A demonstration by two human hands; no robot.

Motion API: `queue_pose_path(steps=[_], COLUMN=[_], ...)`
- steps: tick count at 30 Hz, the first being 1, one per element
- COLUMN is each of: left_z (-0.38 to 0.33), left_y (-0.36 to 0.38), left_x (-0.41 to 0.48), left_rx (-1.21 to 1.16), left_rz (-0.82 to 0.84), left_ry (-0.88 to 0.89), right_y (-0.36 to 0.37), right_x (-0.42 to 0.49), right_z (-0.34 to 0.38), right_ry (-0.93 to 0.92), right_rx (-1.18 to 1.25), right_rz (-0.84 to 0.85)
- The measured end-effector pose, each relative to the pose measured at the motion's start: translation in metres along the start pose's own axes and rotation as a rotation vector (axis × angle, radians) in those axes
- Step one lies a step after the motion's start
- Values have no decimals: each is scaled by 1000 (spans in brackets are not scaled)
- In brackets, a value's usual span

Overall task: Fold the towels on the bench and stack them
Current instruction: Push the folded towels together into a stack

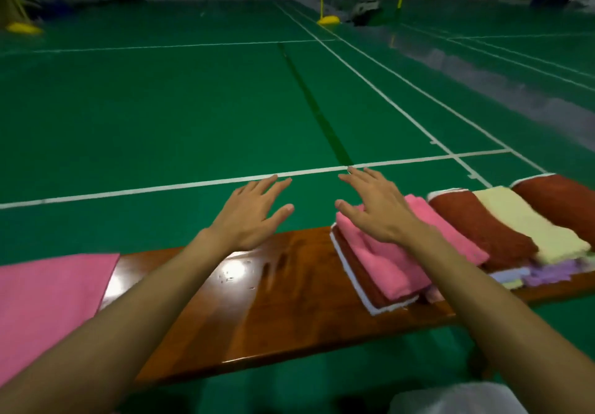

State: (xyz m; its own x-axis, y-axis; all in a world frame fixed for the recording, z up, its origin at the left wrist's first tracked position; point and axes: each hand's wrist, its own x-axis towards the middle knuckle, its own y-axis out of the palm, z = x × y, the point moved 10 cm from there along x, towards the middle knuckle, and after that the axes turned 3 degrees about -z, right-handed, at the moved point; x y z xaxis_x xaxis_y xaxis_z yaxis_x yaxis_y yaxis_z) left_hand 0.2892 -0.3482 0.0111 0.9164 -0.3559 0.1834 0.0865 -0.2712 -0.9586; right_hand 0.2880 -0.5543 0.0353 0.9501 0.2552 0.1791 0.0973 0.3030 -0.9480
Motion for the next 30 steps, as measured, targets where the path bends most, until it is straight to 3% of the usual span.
queue_pose_path(steps=[11,25,30], left_z=[175,335,411], left_y=[-27,-49,-64], left_x=[-163,-356,-433], left_rx=[46,81,130], left_rz=[-6,-44,-230], left_ry=[-260,-614,-767], right_y=[100,226,262], right_x=[19,-3,-14], right_z=[180,386,430], right_ry=[-160,-349,-298], right_rx=[96,125,47], right_rz=[96,241,159])
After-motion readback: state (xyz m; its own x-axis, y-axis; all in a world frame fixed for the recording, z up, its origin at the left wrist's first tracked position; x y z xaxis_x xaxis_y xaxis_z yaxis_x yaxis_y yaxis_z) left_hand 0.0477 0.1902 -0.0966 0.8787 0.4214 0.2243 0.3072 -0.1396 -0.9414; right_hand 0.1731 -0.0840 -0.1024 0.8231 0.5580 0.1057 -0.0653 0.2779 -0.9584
